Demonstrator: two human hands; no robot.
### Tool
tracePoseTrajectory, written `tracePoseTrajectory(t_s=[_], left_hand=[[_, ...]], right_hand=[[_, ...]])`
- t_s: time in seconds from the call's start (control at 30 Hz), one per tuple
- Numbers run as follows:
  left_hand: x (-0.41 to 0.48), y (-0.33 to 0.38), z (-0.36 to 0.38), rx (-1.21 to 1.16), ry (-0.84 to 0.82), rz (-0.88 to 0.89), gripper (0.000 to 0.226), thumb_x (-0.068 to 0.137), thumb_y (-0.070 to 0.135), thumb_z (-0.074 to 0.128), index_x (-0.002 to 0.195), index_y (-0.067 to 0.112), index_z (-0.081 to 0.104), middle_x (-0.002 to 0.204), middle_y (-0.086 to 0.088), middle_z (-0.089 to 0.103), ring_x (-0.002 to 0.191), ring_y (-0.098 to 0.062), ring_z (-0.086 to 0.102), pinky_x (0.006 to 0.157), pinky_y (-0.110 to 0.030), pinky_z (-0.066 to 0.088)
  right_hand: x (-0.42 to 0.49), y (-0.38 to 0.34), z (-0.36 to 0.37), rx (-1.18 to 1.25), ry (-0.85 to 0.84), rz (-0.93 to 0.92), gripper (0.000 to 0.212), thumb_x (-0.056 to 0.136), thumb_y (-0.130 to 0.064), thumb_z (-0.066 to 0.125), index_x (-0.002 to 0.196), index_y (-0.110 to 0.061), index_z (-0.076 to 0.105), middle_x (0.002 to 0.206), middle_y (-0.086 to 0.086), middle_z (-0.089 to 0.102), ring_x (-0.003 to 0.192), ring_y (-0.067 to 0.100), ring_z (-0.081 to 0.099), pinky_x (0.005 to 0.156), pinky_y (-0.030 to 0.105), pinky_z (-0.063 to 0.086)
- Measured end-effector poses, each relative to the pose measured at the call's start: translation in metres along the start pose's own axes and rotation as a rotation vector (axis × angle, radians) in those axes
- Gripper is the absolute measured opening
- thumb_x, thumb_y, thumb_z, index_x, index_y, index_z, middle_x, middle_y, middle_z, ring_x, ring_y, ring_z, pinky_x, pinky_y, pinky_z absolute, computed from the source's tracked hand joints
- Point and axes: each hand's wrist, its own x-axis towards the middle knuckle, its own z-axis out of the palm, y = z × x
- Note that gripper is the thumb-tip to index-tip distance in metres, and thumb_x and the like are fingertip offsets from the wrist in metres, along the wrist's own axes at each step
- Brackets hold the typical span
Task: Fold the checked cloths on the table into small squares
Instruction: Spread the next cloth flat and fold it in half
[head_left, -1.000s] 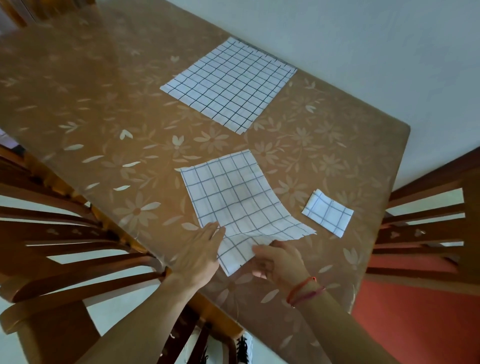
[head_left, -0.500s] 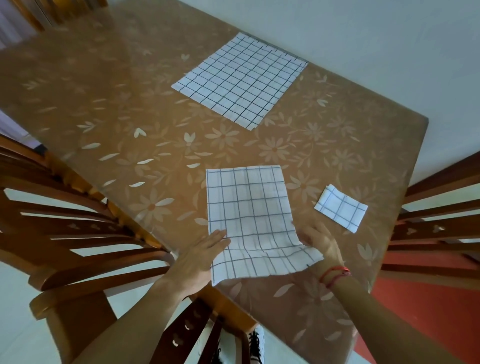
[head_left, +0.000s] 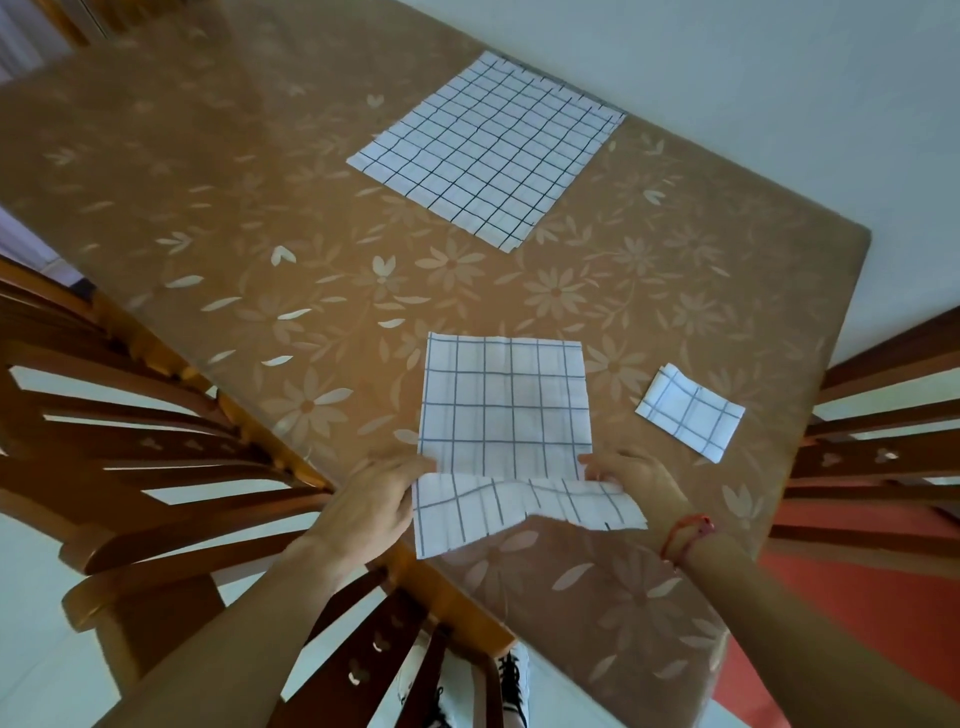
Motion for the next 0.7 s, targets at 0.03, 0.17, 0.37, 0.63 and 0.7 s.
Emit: tracePoseTrajectory(t_s=[0.03, 0.17, 0.37, 0.63, 0.7], left_hand=[[0.003, 0.001, -0.002, -0.014, 0.013, -0.016, 0.020, 0.097, 0.018, 0.054, 0.111, 0.027, 0.065, 0.104, 0.015, 0.068, 0.099, -0.004, 0.063, 0.085, -0.029, 0.053], [0.023, 0.006, -0.009, -0.086, 0.127, -0.171, 0.019, 0.097, 0.014, 0.054, 0.104, 0.023, 0.069, 0.091, 0.021, 0.063, 0.087, -0.005, 0.061, 0.069, -0.007, 0.046], [0.062, -0.001, -0.015, -0.091, 0.147, -0.433, 0.034, 0.102, 0.033, 0.044, 0.070, 0.022, 0.048, 0.057, 0.001, 0.051, 0.055, -0.020, 0.052, 0.050, -0.034, 0.039], [0.082, -0.004, -0.016, -0.143, 0.176, -0.524, 0.021, 0.097, 0.037, 0.052, 0.089, 0.018, 0.056, 0.055, 0.004, 0.057, 0.052, -0.008, 0.055, 0.051, -0.025, 0.044], [0.079, 0.001, -0.016, -0.199, 0.166, -0.524, 0.013, 0.094, 0.035, 0.059, 0.102, 0.024, 0.055, 0.055, 0.004, 0.056, 0.051, -0.007, 0.055, 0.048, -0.017, 0.042]], right_hand=[[-0.003, 0.000, -0.005, -0.113, -0.019, -0.016, 0.016, 0.082, -0.017, 0.073, 0.093, -0.005, 0.069, 0.108, 0.022, 0.064, 0.100, 0.038, 0.057, 0.063, 0.012, 0.040], [-0.011, 0.008, -0.020, -0.961, -0.192, 0.111, 0.069, 0.099, -0.041, 0.042, 0.146, 0.005, 0.021, 0.154, 0.018, 0.028, 0.141, 0.029, 0.029, 0.104, 0.023, 0.032], [0.036, -0.022, -0.013, -0.432, 0.309, -0.452, 0.020, 0.097, -0.032, 0.051, 0.110, -0.018, 0.056, 0.074, 0.000, 0.062, 0.076, 0.019, 0.064, 0.051, 0.016, 0.036], [0.066, -0.029, -0.001, -0.429, 0.401, -0.414, 0.032, 0.090, -0.039, 0.056, 0.075, -0.011, 0.054, 0.057, 0.001, 0.056, 0.058, 0.015, 0.056, 0.048, 0.024, 0.033], [0.066, -0.030, -0.001, -0.428, 0.403, -0.394, 0.033, 0.090, -0.038, 0.056, 0.074, -0.010, 0.055, 0.057, 0.002, 0.057, 0.059, 0.016, 0.056, 0.048, 0.023, 0.032]])
